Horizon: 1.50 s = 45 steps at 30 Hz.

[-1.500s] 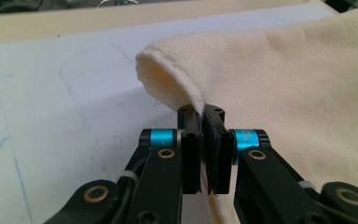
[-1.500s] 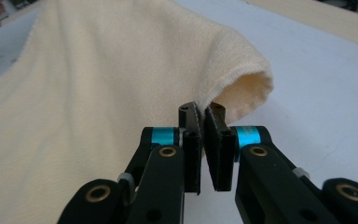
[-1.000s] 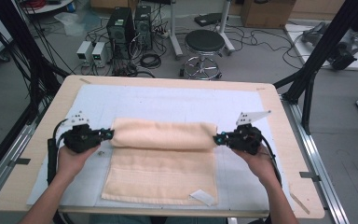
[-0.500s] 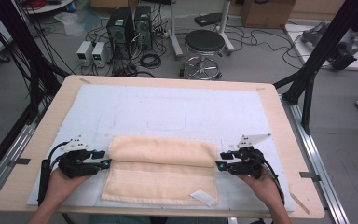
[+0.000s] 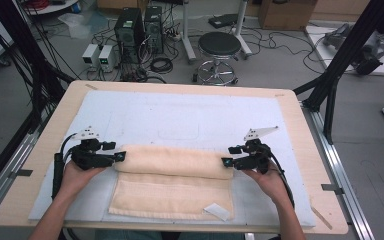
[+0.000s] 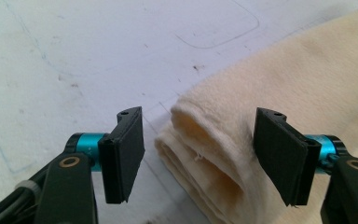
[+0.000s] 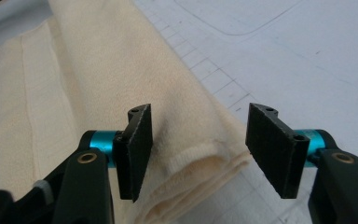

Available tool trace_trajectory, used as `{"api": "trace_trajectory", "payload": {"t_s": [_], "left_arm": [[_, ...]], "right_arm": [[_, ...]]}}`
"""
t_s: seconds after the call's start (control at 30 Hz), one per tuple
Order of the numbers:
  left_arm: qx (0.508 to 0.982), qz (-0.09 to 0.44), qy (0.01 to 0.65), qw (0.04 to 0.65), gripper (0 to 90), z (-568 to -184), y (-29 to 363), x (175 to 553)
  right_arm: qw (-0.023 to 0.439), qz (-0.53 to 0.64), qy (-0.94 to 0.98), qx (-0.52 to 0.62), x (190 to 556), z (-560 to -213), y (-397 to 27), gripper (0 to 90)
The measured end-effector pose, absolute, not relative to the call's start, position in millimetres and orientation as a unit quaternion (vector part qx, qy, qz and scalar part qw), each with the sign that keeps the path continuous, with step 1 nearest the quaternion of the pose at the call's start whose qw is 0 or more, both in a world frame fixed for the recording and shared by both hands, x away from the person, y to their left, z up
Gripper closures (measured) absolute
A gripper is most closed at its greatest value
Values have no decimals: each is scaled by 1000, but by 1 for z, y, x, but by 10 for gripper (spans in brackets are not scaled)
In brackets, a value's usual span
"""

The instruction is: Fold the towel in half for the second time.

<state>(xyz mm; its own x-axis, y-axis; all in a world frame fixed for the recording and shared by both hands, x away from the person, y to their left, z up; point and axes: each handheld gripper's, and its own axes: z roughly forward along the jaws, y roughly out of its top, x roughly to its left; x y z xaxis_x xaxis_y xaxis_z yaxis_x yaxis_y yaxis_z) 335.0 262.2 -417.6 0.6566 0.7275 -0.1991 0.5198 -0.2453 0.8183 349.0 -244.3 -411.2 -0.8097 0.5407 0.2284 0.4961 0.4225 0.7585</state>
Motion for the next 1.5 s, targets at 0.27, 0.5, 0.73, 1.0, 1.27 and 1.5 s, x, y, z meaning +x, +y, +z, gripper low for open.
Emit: {"api": "trace_trajectory", "payload": {"t_s": [0.27,0.5,0.73,1.0,1.27,1.5], "left_arm": [[788,71,372,485,573,-422,258,337],[785,86,359,497,832,-417,258,326],[778,99,351,511,840,-413,261,318],[782,107,331,518,860,-398,268,297],[803,117,299,502,867,-397,271,259],[815,109,282,495,867,-400,276,232]], "right_arm": [[27,439,852,284,344,-413,-236,694],[32,451,848,276,333,-409,-237,791],[38,459,846,271,325,-402,-238,803],[45,454,855,248,310,-387,-241,810],[47,443,868,219,284,-375,-238,813],[38,442,874,201,255,-379,-238,813]]}}
